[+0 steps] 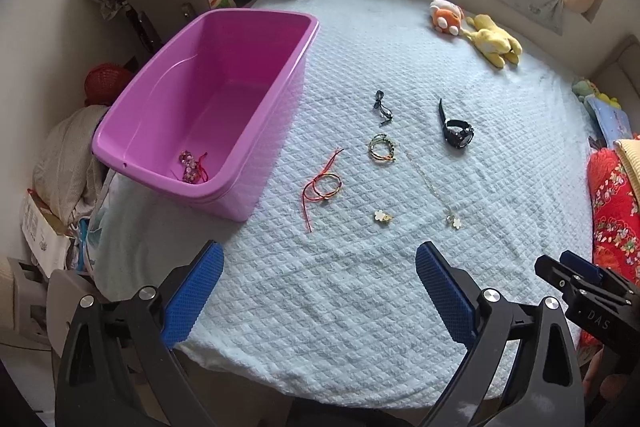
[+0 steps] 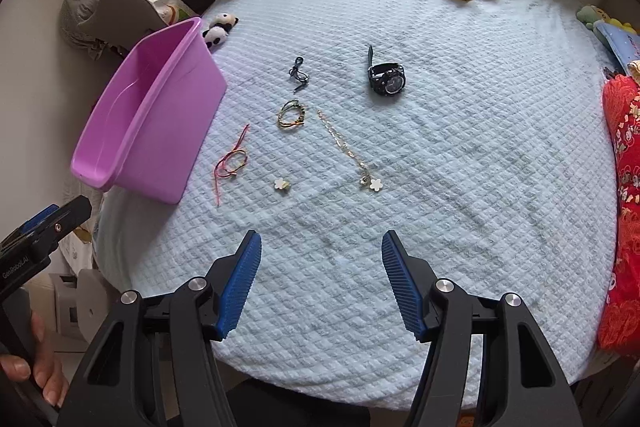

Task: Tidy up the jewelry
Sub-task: 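Withdraw both tools from the tub toward the remaining jewelry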

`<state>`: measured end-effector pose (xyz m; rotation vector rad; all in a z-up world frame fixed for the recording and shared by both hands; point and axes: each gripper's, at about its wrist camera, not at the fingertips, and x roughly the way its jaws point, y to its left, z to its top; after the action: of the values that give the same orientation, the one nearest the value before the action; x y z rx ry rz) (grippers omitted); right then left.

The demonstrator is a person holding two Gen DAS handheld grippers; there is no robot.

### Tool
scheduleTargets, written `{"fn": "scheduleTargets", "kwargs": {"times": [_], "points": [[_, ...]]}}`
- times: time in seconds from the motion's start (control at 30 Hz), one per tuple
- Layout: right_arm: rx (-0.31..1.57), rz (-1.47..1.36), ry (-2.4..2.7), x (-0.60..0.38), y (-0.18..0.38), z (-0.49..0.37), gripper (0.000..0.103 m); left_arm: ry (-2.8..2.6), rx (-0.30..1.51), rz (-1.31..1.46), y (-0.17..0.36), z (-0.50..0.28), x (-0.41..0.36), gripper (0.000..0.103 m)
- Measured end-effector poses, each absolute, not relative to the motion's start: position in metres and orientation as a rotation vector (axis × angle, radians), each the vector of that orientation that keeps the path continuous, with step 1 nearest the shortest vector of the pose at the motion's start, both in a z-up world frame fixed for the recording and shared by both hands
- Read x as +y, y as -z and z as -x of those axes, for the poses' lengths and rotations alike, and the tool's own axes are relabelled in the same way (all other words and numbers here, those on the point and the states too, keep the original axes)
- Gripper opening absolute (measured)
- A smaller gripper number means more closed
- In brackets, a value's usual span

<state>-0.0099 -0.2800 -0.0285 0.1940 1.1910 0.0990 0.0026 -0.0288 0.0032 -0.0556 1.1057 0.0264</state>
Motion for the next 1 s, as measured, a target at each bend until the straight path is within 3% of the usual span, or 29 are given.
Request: {"fn": "scheduleTargets", "kwargs": {"times": [0.37, 0.8, 1.0], "points": [[1.164, -0.150, -0.048, -0.292, 0.071, -0.027, 0.060, 0.020, 1.137, 0.044, 0.067, -0.045, -0.062, 0.095], [1.085, -0.015, -0.202, -0.306, 0.192, -0.068, 0.062, -0.096, 1.046, 0.113, 0.173, -0.058, -0.097, 0.095], [1.063, -0.025, -0.236, -0.310, 0.216, -0.076, 0.062, -0.101, 1.036, 0.089, 0.207, -0.071, -0.114, 0.095]]}}
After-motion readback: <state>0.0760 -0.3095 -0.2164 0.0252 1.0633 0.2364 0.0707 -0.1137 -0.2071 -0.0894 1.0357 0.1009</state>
